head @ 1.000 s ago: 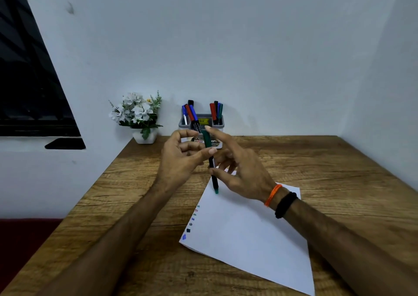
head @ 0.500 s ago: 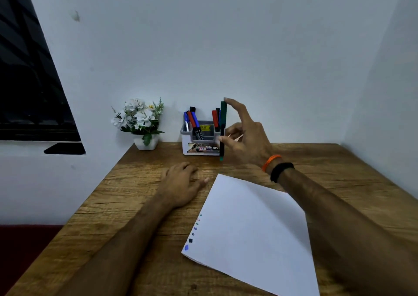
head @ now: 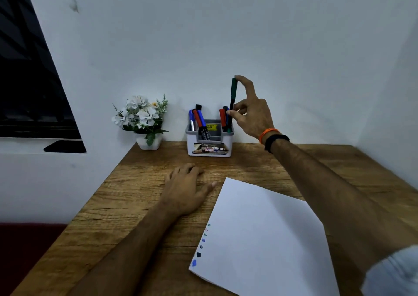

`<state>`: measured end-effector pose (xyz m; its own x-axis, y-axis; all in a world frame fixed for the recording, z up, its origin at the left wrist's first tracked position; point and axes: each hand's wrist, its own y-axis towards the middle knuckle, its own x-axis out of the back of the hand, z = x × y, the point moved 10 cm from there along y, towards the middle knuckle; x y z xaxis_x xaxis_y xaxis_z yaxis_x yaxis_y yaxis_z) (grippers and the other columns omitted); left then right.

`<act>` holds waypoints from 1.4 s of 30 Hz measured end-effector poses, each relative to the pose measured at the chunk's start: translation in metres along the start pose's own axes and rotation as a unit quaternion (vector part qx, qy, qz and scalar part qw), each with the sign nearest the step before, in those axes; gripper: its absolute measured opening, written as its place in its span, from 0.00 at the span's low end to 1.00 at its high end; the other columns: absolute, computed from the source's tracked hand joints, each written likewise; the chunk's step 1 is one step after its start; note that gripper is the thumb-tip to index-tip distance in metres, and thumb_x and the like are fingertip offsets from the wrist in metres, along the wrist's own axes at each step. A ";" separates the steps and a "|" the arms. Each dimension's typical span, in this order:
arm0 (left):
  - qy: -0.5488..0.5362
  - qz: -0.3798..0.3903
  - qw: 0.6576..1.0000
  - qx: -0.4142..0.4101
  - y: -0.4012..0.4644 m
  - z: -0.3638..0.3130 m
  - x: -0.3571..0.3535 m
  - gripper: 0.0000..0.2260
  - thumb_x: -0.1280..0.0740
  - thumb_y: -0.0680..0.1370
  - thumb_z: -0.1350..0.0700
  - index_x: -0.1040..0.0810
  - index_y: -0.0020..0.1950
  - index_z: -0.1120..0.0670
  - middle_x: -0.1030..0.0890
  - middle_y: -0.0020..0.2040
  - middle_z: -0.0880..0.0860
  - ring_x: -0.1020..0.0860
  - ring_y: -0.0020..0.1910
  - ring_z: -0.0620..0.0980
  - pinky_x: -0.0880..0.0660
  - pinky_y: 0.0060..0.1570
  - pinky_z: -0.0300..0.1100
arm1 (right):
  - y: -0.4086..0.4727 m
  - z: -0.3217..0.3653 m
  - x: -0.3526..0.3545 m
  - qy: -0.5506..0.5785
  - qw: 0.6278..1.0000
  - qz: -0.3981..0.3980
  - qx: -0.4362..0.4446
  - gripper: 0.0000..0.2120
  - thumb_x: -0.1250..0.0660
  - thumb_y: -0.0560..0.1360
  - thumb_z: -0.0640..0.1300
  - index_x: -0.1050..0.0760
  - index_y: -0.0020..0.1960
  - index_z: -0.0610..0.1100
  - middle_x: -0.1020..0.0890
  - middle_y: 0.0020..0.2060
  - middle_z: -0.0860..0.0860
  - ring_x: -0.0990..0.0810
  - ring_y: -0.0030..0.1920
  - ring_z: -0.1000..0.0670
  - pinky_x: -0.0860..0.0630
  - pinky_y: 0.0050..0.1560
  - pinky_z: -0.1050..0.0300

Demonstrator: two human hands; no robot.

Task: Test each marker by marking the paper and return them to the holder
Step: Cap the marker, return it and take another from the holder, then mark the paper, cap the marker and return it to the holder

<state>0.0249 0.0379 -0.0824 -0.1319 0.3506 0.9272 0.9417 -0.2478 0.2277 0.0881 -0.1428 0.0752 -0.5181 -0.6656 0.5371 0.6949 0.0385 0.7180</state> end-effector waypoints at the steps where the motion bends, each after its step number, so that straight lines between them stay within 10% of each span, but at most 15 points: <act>1: 0.000 0.001 1.000 0.000 0.000 0.000 0.000 0.27 0.44 0.76 0.33 0.31 0.70 0.47 0.34 0.72 0.49 0.38 0.72 0.50 0.43 0.71 0.53 | 0.000 -0.002 -0.003 -0.001 1.000 0.003 -0.002 0.43 0.25 0.71 0.42 0.45 0.77 0.53 0.14 0.42 0.46 0.15 0.39 0.47 0.17 0.49 0.51; 11: 0.003 0.005 1.000 0.002 0.000 -0.001 0.000 0.27 0.45 0.76 0.33 0.32 0.70 0.47 0.34 0.72 0.49 0.38 0.72 0.50 0.43 0.71 0.53 | -0.024 -0.025 -0.034 -0.039 0.995 0.091 -0.024 0.25 0.28 0.73 0.41 0.32 0.67 0.54 0.14 0.45 0.50 0.16 0.40 0.46 0.18 0.50 0.45; 21: 0.007 0.010 1.000 0.003 0.000 -0.002 0.000 0.28 0.45 0.77 0.33 0.32 0.71 0.47 0.34 0.73 0.49 0.38 0.72 0.50 0.44 0.72 0.53 | -0.018 -0.006 -0.014 -0.057 0.998 0.010 0.021 0.22 0.29 0.72 0.42 0.28 0.65 0.48 0.19 0.55 0.48 0.22 0.42 0.49 0.21 0.53 0.48; 29: 0.003 0.002 1.000 0.002 0.001 -0.001 -0.001 0.27 0.45 0.76 0.33 0.32 0.70 0.47 0.33 0.72 0.49 0.38 0.71 0.50 0.43 0.71 0.53 | -0.015 0.029 -0.037 -0.009 0.999 0.014 0.031 0.12 0.29 0.73 0.43 0.23 0.57 0.44 0.19 0.42 0.54 0.21 0.44 0.52 0.19 0.50 0.50; 42: 0.011 -0.005 1.000 0.003 0.001 0.002 -0.002 0.27 0.46 0.76 0.33 0.32 0.70 0.47 0.35 0.73 0.50 0.38 0.72 0.51 0.43 0.71 0.54 | 0.010 0.028 -0.096 -0.098 0.991 0.082 -0.045 0.20 0.30 0.74 0.53 0.24 0.61 0.44 0.19 0.54 0.45 0.20 0.54 0.45 0.22 0.54 0.52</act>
<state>0.0268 0.0385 -0.0841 -0.1479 0.3328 0.9313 0.9419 -0.2398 0.2352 0.1303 -0.0580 0.0431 -0.4751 -0.4982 0.7254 0.8148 0.0622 0.5764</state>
